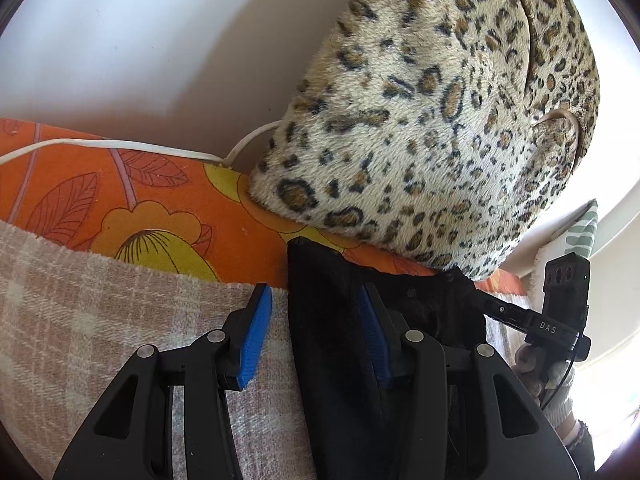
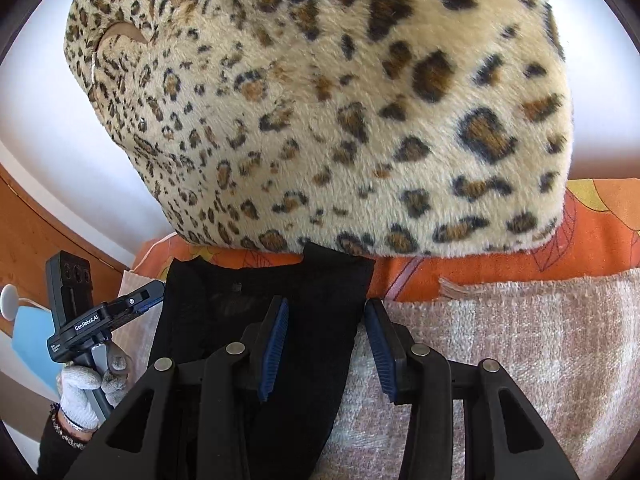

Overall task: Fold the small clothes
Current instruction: 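Move both grippers to the collar end of the strip and close them on it, then lift the collar end with both grippers and fold it over toward the hem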

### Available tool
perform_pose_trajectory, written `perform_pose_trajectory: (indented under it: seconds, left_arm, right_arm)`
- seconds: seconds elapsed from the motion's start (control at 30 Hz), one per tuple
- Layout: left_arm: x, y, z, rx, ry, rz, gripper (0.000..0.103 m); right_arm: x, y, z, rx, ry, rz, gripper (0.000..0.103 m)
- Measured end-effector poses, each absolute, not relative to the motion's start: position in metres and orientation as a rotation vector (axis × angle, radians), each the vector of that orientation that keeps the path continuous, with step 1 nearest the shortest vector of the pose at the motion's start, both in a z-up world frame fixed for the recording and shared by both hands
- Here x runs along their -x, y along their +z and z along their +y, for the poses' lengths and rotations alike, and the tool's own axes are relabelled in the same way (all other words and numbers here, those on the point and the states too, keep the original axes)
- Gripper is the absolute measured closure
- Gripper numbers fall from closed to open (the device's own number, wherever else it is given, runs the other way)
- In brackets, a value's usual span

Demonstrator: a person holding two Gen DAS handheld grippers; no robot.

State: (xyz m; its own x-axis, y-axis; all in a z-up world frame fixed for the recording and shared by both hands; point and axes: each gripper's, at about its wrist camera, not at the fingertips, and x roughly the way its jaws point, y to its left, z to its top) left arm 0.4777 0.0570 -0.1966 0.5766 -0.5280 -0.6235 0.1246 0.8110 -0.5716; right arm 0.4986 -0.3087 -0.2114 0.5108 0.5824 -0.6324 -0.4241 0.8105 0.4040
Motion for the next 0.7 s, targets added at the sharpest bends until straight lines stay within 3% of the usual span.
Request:
perform_pose_trajectory:
  seconds: [0.1,0.17,0.23,0.27,0.4,0.5,0.53,0.57,0.63,0.67,0.7]
  left_arm:
    - [-0.480,-0.196,0.054,0.501,-0.404,0.860,0.059]
    - [-0.482,-0.197,0.051,0.500,-0.411,0.845,0.064]
    - [-0.484,-0.198,0.048,0.491,-0.420,0.844,0.097]
    - [-0.484,-0.197,0.048,0.482,-0.417,0.835,0.101]
    - [-0.485,-0.191,0.050,0.491,-0.426,0.795,0.101]
    - [-0.488,-0.193,0.049,0.490,-0.443,0.819,0.101]
    - [-0.487,-0.193,0.048,0.483,-0.439,0.818,0.101]
    - [-0.488,-0.193,0.048,0.483,-0.435,0.822,0.099]
    - [-0.492,-0.195,0.046,0.496,-0.413,0.860,0.083]
    - [-0.494,-0.197,0.046,0.506,-0.396,0.880,0.068]
    - [-0.494,-0.197,0.047,0.518,-0.395,0.865,0.068]
  right_arm:
    - [-0.503,-0.211,-0.302,-0.185,0.610,0.827,0.070]
    - [-0.506,-0.212,-0.296,-0.171,0.611,0.839,0.089]
    - [-0.508,-0.213,-0.291,-0.150,0.604,0.838,0.098]
    - [-0.508,-0.213,-0.288,-0.135,0.598,0.833,0.100]
    - [-0.510,-0.206,-0.281,-0.109,0.585,0.803,0.101]
    - [-0.511,-0.204,-0.277,-0.103,0.617,0.833,0.098]
    - [-0.511,-0.204,-0.275,-0.101,0.625,0.844,0.093]
    - [-0.511,-0.203,-0.274,-0.097,0.620,0.851,0.082]
    - [-0.513,-0.204,-0.266,-0.098,0.589,0.845,0.059]
    - [-0.514,-0.205,-0.266,-0.107,0.581,0.844,0.060]
    - [-0.516,-0.206,-0.270,-0.126,0.585,0.846,0.060]
